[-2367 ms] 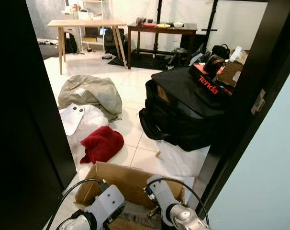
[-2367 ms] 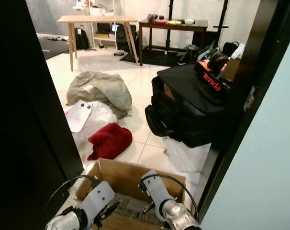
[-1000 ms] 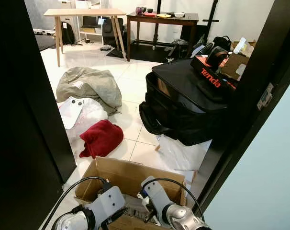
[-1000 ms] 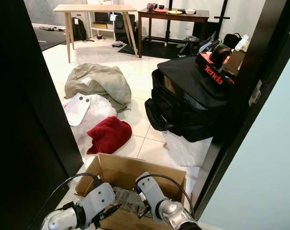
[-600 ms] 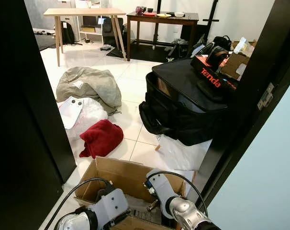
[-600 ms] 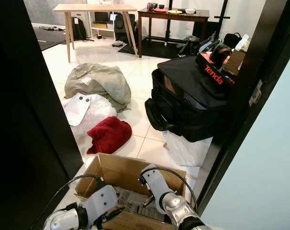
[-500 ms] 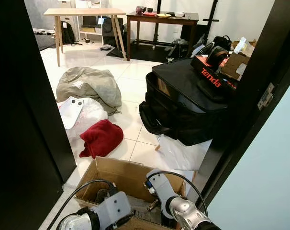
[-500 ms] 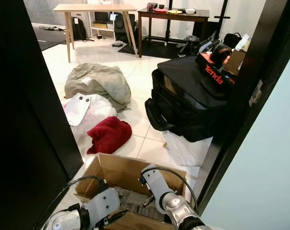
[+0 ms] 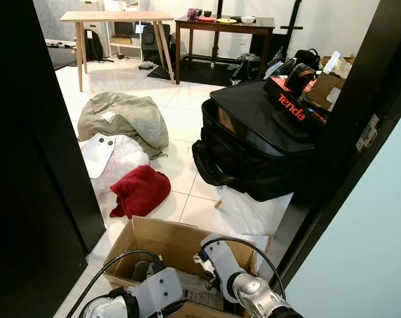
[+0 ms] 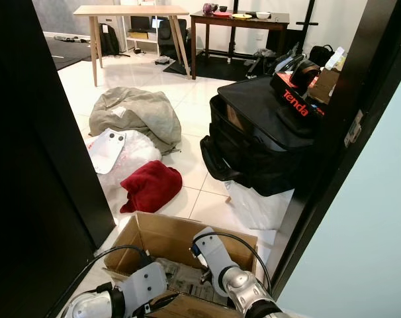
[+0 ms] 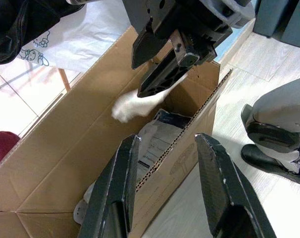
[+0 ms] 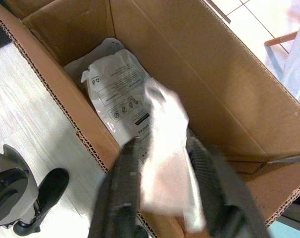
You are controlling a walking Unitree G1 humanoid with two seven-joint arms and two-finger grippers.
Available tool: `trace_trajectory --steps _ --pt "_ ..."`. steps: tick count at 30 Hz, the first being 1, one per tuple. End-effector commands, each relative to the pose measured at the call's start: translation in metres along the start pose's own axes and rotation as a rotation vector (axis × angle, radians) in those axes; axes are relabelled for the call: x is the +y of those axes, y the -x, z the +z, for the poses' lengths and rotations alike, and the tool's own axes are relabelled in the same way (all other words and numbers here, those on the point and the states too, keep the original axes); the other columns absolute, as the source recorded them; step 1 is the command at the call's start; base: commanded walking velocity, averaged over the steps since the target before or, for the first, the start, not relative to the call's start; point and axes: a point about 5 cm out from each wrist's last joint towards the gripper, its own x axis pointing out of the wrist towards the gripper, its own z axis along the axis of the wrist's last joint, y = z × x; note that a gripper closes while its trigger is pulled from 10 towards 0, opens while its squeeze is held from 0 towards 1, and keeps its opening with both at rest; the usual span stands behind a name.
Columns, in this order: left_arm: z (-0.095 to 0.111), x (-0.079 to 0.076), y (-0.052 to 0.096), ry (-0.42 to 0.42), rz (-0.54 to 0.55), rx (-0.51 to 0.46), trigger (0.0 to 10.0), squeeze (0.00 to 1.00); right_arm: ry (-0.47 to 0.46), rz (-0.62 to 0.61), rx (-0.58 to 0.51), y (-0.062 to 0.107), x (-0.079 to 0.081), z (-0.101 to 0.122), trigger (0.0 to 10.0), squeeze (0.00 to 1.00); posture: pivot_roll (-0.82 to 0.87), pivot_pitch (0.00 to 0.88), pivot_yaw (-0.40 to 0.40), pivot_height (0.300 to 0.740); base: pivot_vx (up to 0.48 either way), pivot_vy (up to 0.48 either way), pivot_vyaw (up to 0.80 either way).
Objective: Clean up the room
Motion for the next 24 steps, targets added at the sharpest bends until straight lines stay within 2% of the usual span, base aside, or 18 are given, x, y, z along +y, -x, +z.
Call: trace_trajectory --steps 1,2,3,11,14,15,16,17,18,19,21,22,23,24 --pt "-0.002 -0.007 0.0 -0.003 -0.032 0.004 10.0 0.0 0.0 0.014 0.03 0.0 0.006 -0.01 10.0 1.0 0.09 0.307 -0.034 0.637 0.0 0.0 0.0" --pt "-0.002 -0.007 0.0 -0.003 -0.032 0.004 10.0 0.0 0.008 0.008 0.031 0.0 0.005 -0.01 10.0 1.0 0.09 0.307 -0.034 0.637 0.0 0.0 0.0" --pt "-0.002 -0.007 0.0 -0.004 -0.033 0.004 10.0 0.0 0.015 0.001 0.032 0.001 0.004 -0.01 10.0 0.0 0.09 0.304 -0.033 0.637 0.0 0.0 0.0" --pt "-0.003 -0.006 -0.002 -0.009 -0.031 0.01 10.0 0.0 0.027 -0.02 0.022 0.001 0.0 -0.008 10.0 0.0 0.09 0.302 -0.03 0.637 0.0 0.0 0.0" --pt "-0.008 -0.001 -0.002 0.021 0.041 0.046 10.0 0.0 -0.042 -0.061 -0.017 0.002 -0.004 -0.007 10.0 0.0 0.08 0.255 -0.028 0.637 0.0 0.0 0.0" --pt "-0.015 0.004 -0.003 0.078 0.141 0.093 10.0 0.0 -0.101 -0.076 -0.041 0.003 -0.004 -0.009 10.0 0.0 0.08 0.235 -0.026 0.637 0.0 0.0 0.0" --pt "-0.015 0.004 -0.003 0.078 0.141 0.093 10.0 0.0 -0.101 -0.076 -0.041 0.003 -0.004 -0.009 10.0 0.0 0.08 0.235 -0.026 0.637 0.0 0.0 0.0" --pt "-0.019 0.007 -0.002 0.119 0.209 0.128 10.0 0.0 -0.14 -0.084 -0.056 0.004 -0.004 -0.01 10.0 0.0 0.08 0.235 -0.026 0.637 0.0 0.0 0.0" --pt "-0.029 0.009 0.0 0.253 0.358 0.175 10.0 0.0 -0.182 -0.099 -0.072 0.006 -0.002 -0.017 10.0 0.0 0.06 0.186 -0.012 0.637 0.0 0.0 0.0" --pt "-0.035 0.009 0.001 0.348 0.451 0.211 10.0 0.0 -0.204 -0.109 -0.081 0.008 0.0 -0.023 10.0 0.0 0.06 0.186 -0.012 0.637 0.0 0.0 0.0" --pt "-0.035 0.009 0.001 0.348 0.451 0.211 10.0 0.0 -0.204 -0.109 -0.081 0.008 0.0 -0.023 10.0 0.0 0.06 0.186 -0.012 0.637 0.0 0.0 0.0" --pt "-0.041 0.007 0.003 0.433 0.523 0.239 10.0 0.0 -0.217 -0.117 -0.086 0.01 0.001 -0.028 10.0 0.0 0.06 0.186 -0.012 0.637 0.0 0.0 0.0" --pt "-0.049 -0.002 0.007 0.471 0.578 0.276 10.0 0.0 -0.258 -0.156 -0.09 0.014 0.003 -0.039 10.0 0.0 0.03 0.139 0.005 0.637 0.0 0.0 0.0" --pt "-0.058 -0.014 0.013 0.516 0.646 0.327 10.0 0.0 -0.308 -0.207 -0.093 0.021 0.006 -0.052 10.0 0.0 0.03 0.139 0.005 0.637 0.0 0.0 0.0"
